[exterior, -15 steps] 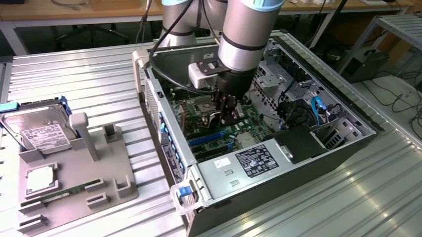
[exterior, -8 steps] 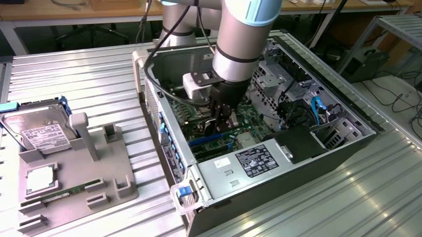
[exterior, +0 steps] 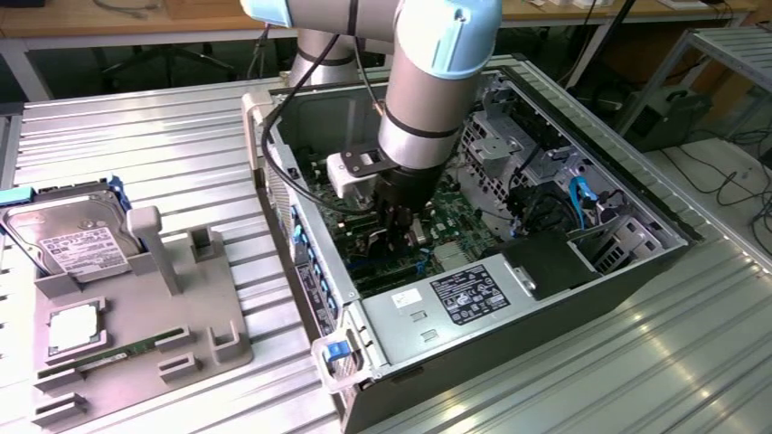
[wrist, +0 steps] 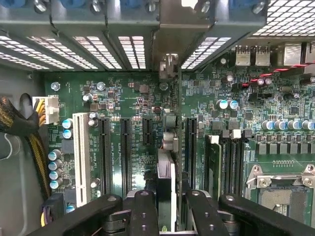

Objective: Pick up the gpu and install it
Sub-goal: 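Insert the gpu into the slot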

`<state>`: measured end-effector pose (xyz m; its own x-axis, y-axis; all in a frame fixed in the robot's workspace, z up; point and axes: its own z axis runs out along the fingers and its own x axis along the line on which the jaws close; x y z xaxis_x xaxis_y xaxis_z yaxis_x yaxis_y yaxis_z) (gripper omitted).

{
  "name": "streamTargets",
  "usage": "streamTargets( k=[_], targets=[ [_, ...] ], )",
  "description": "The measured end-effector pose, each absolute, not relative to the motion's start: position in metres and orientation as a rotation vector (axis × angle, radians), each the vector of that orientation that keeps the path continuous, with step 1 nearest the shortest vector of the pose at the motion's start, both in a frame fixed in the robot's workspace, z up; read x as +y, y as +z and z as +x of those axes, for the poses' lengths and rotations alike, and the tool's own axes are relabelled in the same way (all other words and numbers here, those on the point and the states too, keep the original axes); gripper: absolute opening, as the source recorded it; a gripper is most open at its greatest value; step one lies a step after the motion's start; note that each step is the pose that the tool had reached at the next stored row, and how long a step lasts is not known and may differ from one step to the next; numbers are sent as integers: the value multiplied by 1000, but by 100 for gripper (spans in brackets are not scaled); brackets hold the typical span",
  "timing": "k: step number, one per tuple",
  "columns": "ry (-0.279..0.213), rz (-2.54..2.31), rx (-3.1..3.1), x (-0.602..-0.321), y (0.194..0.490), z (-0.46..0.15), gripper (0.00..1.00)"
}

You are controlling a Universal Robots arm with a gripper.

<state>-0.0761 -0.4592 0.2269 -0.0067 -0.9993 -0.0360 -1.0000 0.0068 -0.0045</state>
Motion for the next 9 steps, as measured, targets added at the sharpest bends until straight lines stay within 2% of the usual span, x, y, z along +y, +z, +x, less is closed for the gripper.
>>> streamTargets(
  k=[5,6,9],
  targets=[
    [35,-2192,2207,-459,227,-76,28],
    [34,-2193,2209,-459,227,-76,35],
    [33,-2193,2207,-459,232,-76,35]
  ],
)
